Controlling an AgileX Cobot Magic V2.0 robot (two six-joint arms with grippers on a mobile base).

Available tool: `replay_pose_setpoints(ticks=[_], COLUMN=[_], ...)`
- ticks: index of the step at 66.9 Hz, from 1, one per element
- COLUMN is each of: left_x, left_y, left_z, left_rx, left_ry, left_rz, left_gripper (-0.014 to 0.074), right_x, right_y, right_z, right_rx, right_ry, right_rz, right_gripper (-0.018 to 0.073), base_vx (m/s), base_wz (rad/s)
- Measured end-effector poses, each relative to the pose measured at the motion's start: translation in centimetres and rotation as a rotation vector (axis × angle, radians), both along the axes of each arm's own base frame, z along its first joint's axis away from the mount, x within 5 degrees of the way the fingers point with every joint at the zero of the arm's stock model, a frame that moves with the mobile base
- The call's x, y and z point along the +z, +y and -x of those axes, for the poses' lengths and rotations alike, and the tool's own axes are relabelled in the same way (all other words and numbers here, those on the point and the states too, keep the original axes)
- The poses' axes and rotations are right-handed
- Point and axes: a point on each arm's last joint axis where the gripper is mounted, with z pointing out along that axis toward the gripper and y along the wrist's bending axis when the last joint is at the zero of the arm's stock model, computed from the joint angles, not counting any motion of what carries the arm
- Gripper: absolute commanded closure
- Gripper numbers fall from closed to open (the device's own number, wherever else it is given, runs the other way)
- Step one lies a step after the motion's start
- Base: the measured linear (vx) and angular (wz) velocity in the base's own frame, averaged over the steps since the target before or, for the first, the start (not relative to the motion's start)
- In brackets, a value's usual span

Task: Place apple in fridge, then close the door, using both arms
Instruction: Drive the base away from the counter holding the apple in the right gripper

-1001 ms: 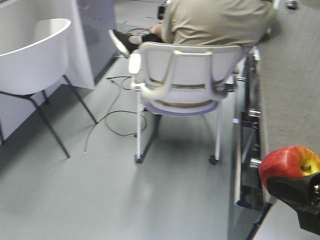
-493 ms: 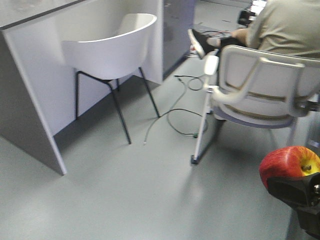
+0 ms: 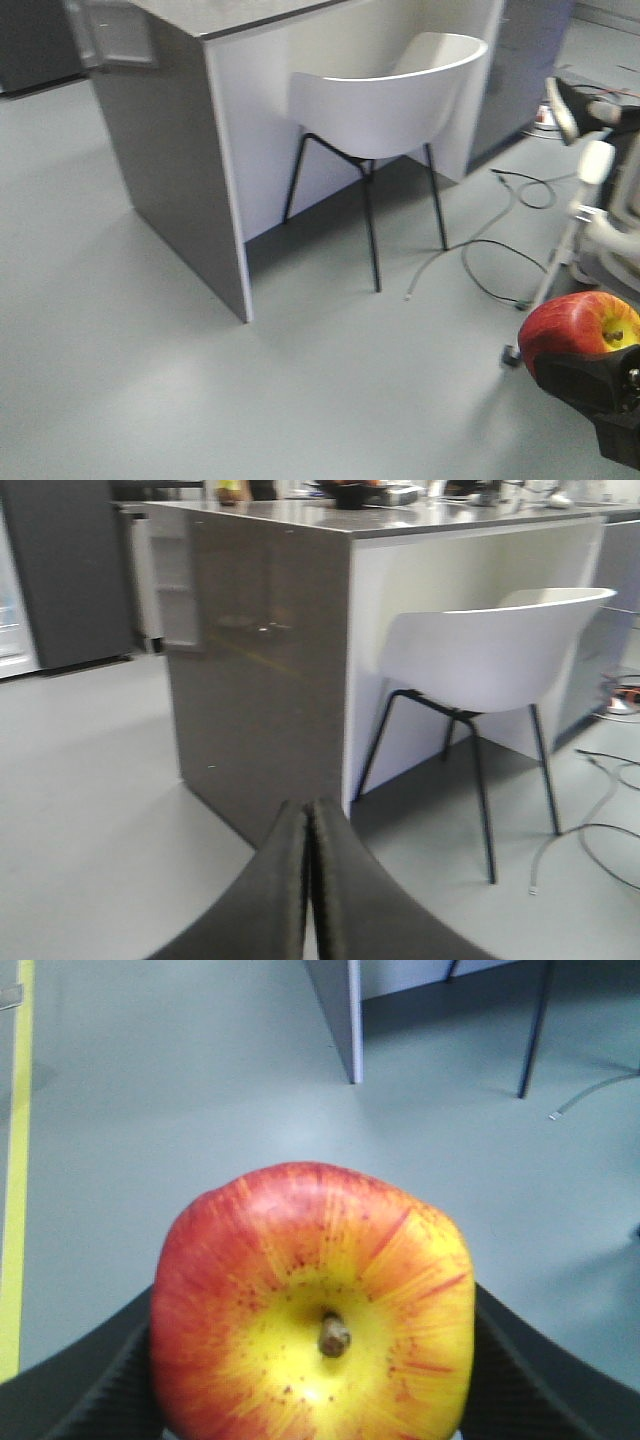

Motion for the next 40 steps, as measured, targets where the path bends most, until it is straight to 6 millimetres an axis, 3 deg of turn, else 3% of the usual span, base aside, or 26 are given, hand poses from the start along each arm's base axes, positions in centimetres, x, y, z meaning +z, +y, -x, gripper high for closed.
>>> replay_pose_setpoints(ticks=[40], left_x=[0.0], left_y=[0.0], left_z=[0.0], left_rx=[0.0], left_ry=[0.0], left_rz=[0.0], left_gripper=[0.0603], right_x=[-0.01], right_y=[0.0], right_z=[0.01], right_rx=[0.0], right_ry=[0.001], right_rz=[0.0], right_gripper=[0.0384], base_vx=[0.1], base_wz=[0.52])
